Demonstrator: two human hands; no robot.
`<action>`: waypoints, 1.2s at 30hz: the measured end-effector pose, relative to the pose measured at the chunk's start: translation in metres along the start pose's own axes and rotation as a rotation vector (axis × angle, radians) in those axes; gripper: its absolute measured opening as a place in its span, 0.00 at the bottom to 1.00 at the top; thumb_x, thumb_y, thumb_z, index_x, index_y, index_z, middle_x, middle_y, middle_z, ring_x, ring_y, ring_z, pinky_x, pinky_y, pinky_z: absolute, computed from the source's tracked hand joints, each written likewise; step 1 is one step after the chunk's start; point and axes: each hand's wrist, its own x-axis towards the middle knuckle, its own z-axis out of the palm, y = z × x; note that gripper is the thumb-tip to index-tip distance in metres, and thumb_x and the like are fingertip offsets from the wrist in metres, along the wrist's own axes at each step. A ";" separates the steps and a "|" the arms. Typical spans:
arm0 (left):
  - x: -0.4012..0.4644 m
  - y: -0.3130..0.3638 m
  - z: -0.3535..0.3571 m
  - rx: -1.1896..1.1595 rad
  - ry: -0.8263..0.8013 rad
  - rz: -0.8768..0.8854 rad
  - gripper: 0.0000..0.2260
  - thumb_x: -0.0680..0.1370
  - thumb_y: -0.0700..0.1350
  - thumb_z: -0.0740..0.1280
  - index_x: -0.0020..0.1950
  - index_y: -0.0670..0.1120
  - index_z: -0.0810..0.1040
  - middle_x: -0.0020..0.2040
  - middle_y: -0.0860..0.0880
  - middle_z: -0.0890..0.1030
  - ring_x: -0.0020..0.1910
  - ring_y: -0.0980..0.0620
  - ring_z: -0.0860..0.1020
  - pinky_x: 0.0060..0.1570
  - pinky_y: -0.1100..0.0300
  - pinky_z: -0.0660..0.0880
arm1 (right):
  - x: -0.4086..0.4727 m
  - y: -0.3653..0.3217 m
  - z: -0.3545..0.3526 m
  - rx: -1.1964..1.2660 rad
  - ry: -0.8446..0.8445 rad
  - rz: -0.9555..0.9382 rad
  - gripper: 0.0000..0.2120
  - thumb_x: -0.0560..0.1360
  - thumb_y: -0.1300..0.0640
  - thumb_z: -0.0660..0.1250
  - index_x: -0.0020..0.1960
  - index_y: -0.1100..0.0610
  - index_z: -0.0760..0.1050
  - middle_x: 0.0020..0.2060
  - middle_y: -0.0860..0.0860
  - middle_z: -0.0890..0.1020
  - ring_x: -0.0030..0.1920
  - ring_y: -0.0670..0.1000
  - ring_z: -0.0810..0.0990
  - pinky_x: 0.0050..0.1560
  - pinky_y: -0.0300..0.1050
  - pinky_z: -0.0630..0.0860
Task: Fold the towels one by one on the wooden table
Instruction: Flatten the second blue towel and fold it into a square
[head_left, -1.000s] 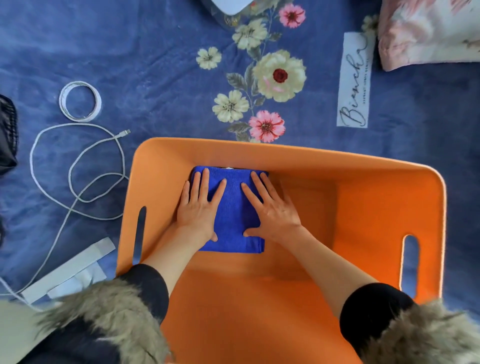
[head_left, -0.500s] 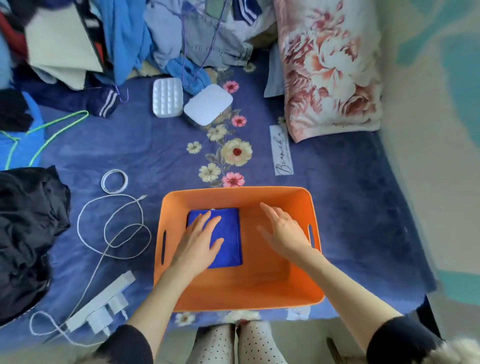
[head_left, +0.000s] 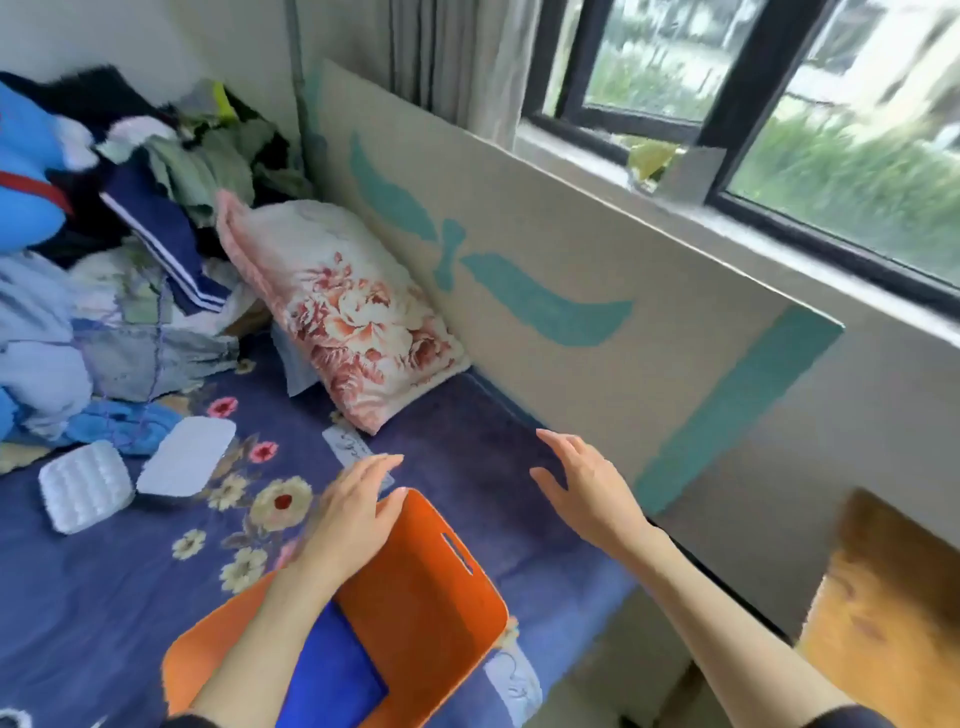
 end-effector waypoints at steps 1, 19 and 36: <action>0.004 0.010 -0.001 0.007 -0.023 0.068 0.19 0.79 0.48 0.62 0.69 0.49 0.69 0.68 0.51 0.71 0.68 0.52 0.67 0.65 0.57 0.64 | -0.015 0.005 -0.007 0.000 0.039 0.062 0.24 0.79 0.48 0.59 0.73 0.52 0.61 0.68 0.49 0.70 0.65 0.52 0.71 0.62 0.47 0.68; -0.161 0.276 0.084 -0.112 -0.526 1.087 0.16 0.79 0.46 0.62 0.66 0.47 0.72 0.64 0.50 0.75 0.64 0.50 0.71 0.63 0.59 0.65 | -0.430 0.022 -0.082 0.038 0.491 1.022 0.23 0.79 0.48 0.58 0.73 0.51 0.60 0.70 0.49 0.67 0.70 0.50 0.66 0.67 0.45 0.64; -0.627 0.309 0.085 -0.257 -1.076 1.792 0.15 0.80 0.47 0.60 0.66 0.48 0.72 0.64 0.51 0.74 0.67 0.52 0.68 0.62 0.58 0.65 | -0.859 -0.243 0.036 0.039 0.823 1.864 0.21 0.79 0.51 0.59 0.70 0.53 0.65 0.66 0.50 0.72 0.67 0.51 0.69 0.66 0.44 0.65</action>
